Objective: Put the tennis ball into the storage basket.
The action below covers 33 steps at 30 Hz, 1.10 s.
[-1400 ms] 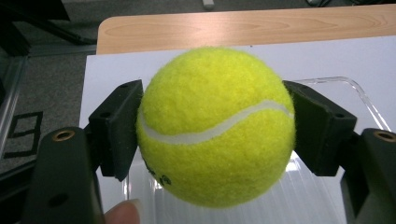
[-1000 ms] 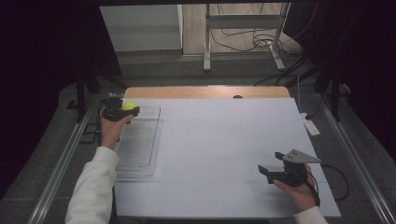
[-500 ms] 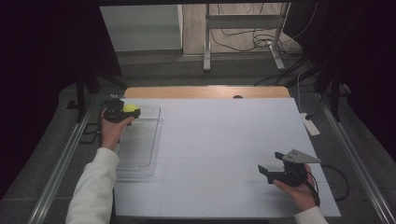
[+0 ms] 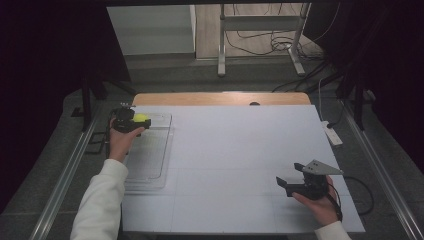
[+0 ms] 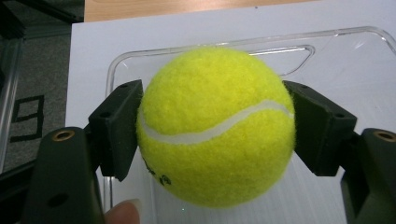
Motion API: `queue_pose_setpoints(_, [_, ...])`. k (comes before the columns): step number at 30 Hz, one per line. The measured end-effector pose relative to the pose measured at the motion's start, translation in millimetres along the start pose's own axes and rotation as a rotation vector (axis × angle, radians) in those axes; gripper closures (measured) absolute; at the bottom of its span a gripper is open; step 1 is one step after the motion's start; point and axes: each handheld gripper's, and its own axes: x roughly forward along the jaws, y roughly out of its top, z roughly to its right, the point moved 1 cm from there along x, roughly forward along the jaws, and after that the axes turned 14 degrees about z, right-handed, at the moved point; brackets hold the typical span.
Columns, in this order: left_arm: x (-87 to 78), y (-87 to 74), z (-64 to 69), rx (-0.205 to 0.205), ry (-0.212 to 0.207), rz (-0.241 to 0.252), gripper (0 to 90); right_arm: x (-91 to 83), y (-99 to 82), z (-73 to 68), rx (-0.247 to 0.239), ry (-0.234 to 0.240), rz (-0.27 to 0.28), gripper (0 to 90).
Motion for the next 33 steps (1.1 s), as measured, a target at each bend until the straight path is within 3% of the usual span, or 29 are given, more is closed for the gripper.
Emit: queue_pose_setpoints(33, [16.4,-8.9,9.4,0.082,0.009,-0.109,26.3,0.1,-0.4,0.3,0.001,0.002,-0.002,12.2])
